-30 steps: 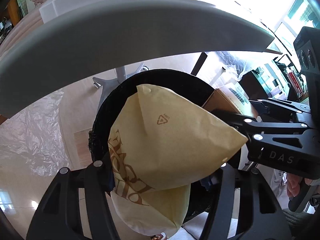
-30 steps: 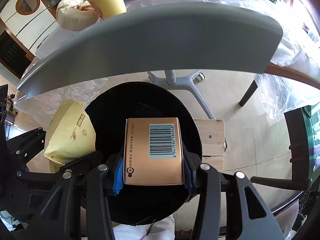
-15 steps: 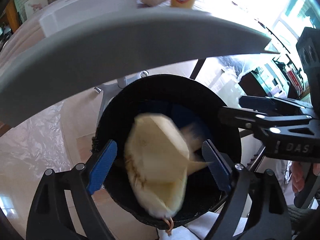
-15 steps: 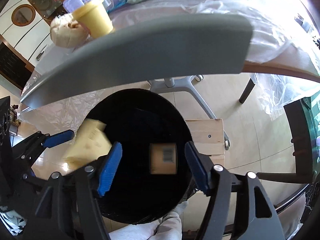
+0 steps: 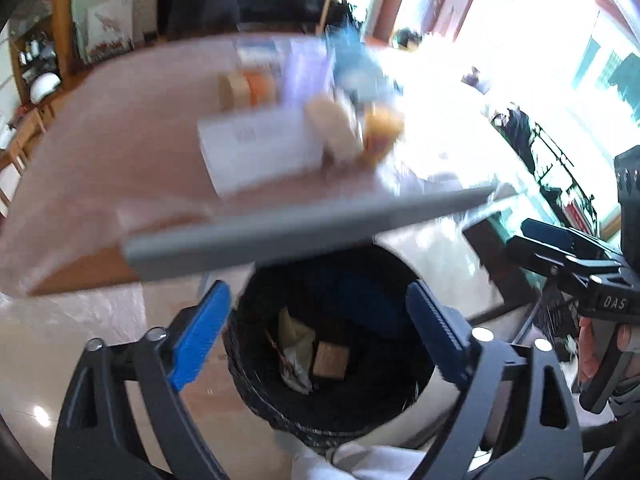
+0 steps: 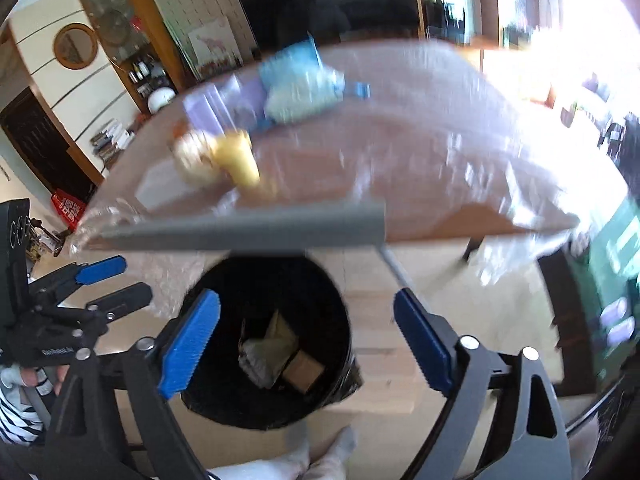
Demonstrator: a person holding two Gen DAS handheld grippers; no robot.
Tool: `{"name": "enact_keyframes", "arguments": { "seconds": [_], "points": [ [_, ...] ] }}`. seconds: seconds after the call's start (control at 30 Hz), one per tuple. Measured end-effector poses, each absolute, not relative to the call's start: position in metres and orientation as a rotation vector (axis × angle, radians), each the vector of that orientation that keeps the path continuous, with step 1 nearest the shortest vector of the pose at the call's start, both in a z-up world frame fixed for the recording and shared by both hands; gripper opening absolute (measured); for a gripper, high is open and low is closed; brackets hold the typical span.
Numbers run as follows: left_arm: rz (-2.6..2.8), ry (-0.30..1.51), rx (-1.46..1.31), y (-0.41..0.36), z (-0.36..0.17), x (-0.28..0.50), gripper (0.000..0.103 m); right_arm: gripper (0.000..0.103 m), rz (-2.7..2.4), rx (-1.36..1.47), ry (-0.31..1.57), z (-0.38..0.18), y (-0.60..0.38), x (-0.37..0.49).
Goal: Collect trash
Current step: 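Open both tools to drop the bag and box into the bin, then grasp the white plastic case with the left tool while the right tool grasps the yellow-lidded cup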
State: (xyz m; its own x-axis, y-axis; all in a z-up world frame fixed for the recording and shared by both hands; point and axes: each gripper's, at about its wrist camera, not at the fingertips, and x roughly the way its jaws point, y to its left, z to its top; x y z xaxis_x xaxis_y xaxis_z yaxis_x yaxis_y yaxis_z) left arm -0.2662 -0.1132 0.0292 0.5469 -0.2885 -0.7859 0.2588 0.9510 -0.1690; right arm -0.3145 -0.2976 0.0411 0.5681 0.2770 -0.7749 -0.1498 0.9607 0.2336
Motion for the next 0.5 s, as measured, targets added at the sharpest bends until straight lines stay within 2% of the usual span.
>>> {"name": "enact_keyframes", "arguments": {
  "seconds": [0.13, 0.27, 0.3, 0.43, 0.5],
  "points": [
    [-0.246, 0.864, -0.001, -0.111, 0.045, -0.257, 0.098, 0.099, 0.251, 0.044, 0.818, 0.067, -0.284, -0.307],
    [-0.217, 0.862, 0.006, -0.108, 0.044, -0.241, 0.098, 0.098, 0.311, 0.013, 0.770, 0.081, -0.267, -0.288],
    [-0.215, 0.866, 0.008, -0.109, 0.044, -0.237, 0.098, 0.097, 0.315, 0.015, 0.770, 0.082, -0.263, -0.282],
    [-0.239, 0.880, 0.027, -0.108, 0.038, -0.216, 0.098, 0.074, 0.333, 0.058, 0.816, 0.074, -0.251, -0.258],
    [-0.257, 0.888, 0.039, -0.109, 0.036, -0.207, 0.098, 0.069, 0.335, 0.075, 0.848, 0.068, -0.244, -0.248]
  ]
}}
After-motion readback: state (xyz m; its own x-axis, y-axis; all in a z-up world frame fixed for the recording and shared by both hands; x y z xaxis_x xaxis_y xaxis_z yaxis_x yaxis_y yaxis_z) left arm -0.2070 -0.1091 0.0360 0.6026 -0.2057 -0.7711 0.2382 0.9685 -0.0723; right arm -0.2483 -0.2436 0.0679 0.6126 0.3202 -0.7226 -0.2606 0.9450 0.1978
